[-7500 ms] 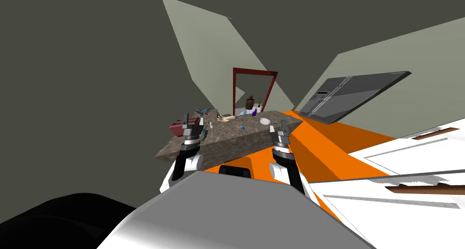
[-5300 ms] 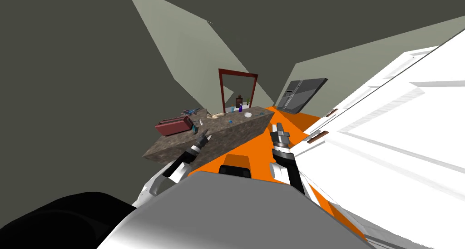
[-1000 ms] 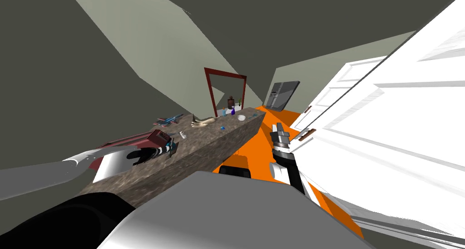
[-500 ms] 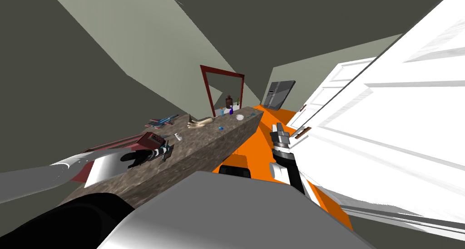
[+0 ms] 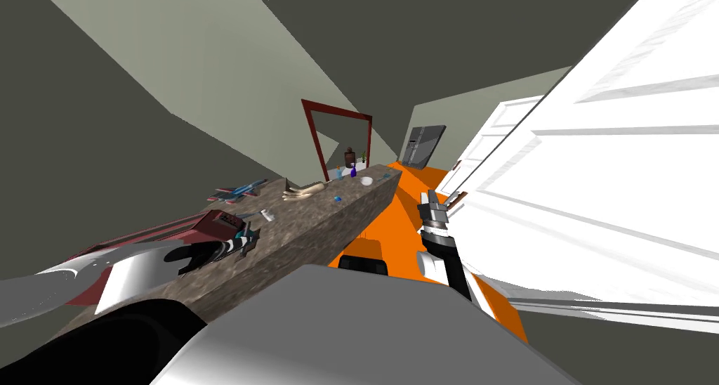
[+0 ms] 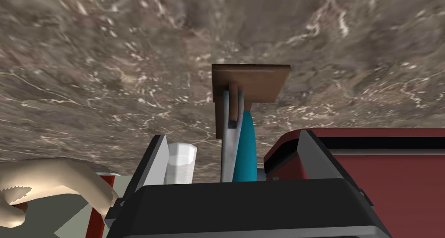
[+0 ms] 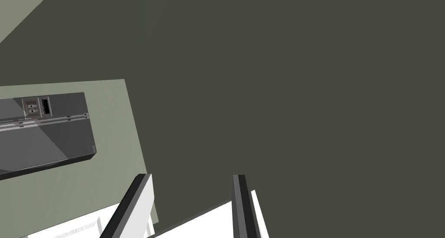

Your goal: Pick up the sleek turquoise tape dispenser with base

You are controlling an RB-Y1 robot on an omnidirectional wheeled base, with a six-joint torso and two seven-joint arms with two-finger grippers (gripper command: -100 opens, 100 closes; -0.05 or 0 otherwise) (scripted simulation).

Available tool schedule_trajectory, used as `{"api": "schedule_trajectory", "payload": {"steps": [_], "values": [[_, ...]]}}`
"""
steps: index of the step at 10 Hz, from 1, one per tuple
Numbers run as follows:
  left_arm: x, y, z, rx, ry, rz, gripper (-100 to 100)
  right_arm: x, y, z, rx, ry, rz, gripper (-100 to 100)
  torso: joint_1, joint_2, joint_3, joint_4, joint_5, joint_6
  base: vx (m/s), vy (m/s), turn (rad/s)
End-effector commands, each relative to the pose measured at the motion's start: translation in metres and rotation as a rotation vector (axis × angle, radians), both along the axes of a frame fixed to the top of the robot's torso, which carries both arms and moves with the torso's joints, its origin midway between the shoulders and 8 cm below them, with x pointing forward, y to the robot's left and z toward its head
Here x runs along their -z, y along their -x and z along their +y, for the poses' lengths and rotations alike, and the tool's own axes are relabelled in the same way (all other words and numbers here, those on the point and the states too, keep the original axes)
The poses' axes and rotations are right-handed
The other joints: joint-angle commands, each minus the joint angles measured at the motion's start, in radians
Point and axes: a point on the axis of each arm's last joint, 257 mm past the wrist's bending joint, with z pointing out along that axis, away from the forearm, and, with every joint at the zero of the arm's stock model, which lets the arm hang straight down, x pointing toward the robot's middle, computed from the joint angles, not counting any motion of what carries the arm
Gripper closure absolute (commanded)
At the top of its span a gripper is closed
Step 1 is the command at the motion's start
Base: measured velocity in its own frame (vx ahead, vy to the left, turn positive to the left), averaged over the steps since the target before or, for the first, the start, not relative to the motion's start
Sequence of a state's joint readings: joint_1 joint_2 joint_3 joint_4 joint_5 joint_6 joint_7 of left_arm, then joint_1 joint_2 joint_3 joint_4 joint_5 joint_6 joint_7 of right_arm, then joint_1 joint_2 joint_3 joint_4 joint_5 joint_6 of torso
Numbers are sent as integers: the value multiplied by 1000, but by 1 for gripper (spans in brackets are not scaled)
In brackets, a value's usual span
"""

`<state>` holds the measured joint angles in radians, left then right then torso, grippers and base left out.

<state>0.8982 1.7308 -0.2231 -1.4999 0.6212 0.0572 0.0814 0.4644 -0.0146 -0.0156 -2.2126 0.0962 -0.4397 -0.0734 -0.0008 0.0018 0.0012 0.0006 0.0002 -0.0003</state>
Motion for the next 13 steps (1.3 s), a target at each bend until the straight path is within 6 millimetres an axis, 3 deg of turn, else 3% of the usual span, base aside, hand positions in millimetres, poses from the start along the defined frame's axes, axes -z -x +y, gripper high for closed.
{"api": "schedule_trajectory", "payload": {"steps": [1, 2, 3, 4, 5, 7, 8, 9, 10, 11, 12, 13], "values": [[-3, -2, 9, -20, 1, -24, -100, 0, 0, 0, 0, 0, 0, 0, 0, 0, 0, 0, 0, 0, -19, -20, -130], [3, 4, 7, -21, 7, -9, -100, 0, 0, 0, 0, 0, 0, 0, 0, 0, 0, 0, 0, 0, -7, -9, -8], [8, 29, 19, -54, 12, 2, -100, 0, 0, 0, 0, 0, 0, 0, 1, -1, 0, 0, 0, -1, -8, -24, -255], [3, 18, 19, -56, 11, -23, -100, 0, 0, 0, 0, 0, 0, 0, 0, 0, 0, 0, 0, 0, -14, -19, -115], [9, 31, 18, -61, 15, 2, -100, 0, 0, 0, 0, 0, 0, 0, 0, 0, 0, 0, 0, -1, -6, -10, 16], [9, 31, 18, -61, 15, 2, -100, 0, 0, 0, 0, 0, 0, 0, 1, -1, 0, 0, 0, -1, 0, -2, 10], [11, 53, 30, -95, 16, 3, -100, 0, 0, 0, 0, 0, 0, 0, 2, -1, -1, 0, 0, -1, -11, -21, -239], [7, 43, 30, -94, 14, -17, -100, 0, 0, 0, 0, 0, 0, 0, 0, -1, 0, 0, 0, 0, -15, -21, -150], [11, 53, 30, -98, 17, 2, -100, 0, 0, 0, 0, 0, 0, 0, 0, 0, 0, 0, 0, -1, -7, -11, 10], [12, 75, 41, -129, 13, 3, -100, 0, 0, 0, 0, 0, 0, 0, 1, -1, 0, 0, 0, -1, -12, -26, -207], [12, 75, 41, -134, 14, 0, -100, 0, 0, 0, 0, 0, 0, 0, 0, 0, 0, 0, 0, 0, -14, -21, -141], [12, 97, 52, -152, 3, 5, -100, 0, 0, 0, 0, 0, 0, 0, 0, 0, 0, 0, 0, -1, -13, -32, -258]]}}
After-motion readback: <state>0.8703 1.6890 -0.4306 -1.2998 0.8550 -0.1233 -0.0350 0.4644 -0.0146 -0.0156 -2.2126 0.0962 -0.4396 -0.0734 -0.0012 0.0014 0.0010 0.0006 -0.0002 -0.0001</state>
